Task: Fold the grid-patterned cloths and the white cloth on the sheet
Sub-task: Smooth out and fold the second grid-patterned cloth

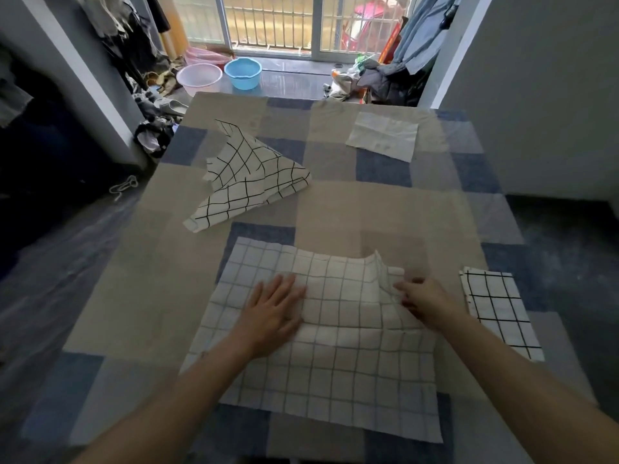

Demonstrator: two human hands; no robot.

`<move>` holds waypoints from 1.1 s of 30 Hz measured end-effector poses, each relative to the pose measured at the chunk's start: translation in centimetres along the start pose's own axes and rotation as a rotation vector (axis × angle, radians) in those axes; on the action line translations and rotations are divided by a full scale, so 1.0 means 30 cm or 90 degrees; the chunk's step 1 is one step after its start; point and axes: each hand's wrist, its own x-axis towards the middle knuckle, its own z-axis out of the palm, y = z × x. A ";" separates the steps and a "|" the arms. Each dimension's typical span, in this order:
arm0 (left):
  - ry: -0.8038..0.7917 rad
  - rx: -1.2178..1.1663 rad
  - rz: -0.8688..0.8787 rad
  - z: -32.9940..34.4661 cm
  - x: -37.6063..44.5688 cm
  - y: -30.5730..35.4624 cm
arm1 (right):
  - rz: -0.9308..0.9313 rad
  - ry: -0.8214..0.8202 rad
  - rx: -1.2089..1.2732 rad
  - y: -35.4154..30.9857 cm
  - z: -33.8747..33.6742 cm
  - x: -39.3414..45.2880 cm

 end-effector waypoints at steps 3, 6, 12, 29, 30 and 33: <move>-0.003 -0.004 -0.026 0.043 0.000 -0.029 | -0.228 0.113 -0.325 -0.012 0.022 0.009; 0.023 0.003 -0.053 0.059 0.004 -0.020 | -0.527 0.187 -0.423 -0.020 0.106 -0.056; 0.080 0.002 -0.124 0.089 0.041 -0.016 | -0.565 0.143 -0.492 0.095 0.274 -0.118; 0.100 -0.007 -0.145 0.087 0.045 -0.007 | -0.390 -0.125 -0.530 -0.175 0.095 0.205; 0.100 -0.007 -0.145 0.088 0.045 -0.007 | -0.405 -0.144 -0.522 -0.178 0.095 0.215; 0.103 -0.005 -0.146 0.087 0.047 -0.008 | -0.438 -0.128 -0.571 -0.180 0.086 0.227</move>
